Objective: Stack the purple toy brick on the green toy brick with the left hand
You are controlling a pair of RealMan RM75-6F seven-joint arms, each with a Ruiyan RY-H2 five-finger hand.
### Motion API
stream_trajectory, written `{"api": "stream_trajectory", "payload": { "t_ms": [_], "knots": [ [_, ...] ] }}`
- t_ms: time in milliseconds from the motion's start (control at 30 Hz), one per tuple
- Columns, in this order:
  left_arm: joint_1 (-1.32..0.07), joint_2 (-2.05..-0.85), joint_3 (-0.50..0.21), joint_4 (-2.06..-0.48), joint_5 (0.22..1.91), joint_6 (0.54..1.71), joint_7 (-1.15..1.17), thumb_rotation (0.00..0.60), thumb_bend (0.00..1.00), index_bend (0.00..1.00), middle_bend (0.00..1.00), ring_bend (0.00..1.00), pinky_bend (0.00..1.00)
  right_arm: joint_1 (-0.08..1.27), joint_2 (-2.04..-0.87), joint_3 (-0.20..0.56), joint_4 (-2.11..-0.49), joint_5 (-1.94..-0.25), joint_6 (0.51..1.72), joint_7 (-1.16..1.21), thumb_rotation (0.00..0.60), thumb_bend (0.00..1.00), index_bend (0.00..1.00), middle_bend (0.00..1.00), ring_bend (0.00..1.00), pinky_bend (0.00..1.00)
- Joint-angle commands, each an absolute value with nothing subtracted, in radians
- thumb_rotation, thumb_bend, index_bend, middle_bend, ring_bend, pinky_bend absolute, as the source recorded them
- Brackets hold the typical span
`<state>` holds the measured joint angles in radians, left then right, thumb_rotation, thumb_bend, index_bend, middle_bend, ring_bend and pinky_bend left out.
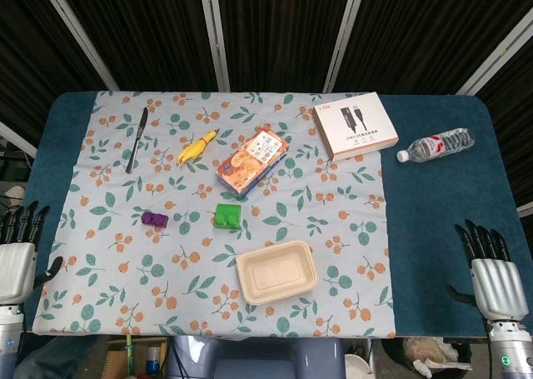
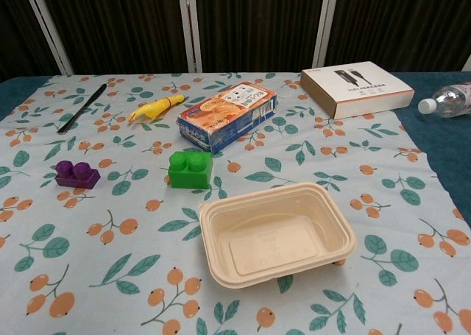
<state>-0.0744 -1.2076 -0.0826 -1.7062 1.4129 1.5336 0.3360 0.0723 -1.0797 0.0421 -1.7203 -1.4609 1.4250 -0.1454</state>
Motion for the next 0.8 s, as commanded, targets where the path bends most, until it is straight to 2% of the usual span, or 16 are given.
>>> {"api": "stream_trajectory", "payload": {
  "t_ms": [33,800],
  "knots": [
    [-0.074,-1.205,-0.081,-1.706,1.411,1.531,0.334,0.600,0.29,0.00,0.00,0.00,0.00,0.072,-1.080,0.041,-1.722,-1.462,1.426,-0.148,0.600,0.08,0.08,0.01,0.00,0.00],
    [-0.076,-1.199,-0.083,-1.710,1.399,1.525,0.333,0.600,0.30,0.00,0.00,0.00,0.00,0.072,-1.084,0.043,-1.720,-1.451,1.425,-0.164,0.600,0.08,0.08,0.01,0.00,0.00]
  ]
}}
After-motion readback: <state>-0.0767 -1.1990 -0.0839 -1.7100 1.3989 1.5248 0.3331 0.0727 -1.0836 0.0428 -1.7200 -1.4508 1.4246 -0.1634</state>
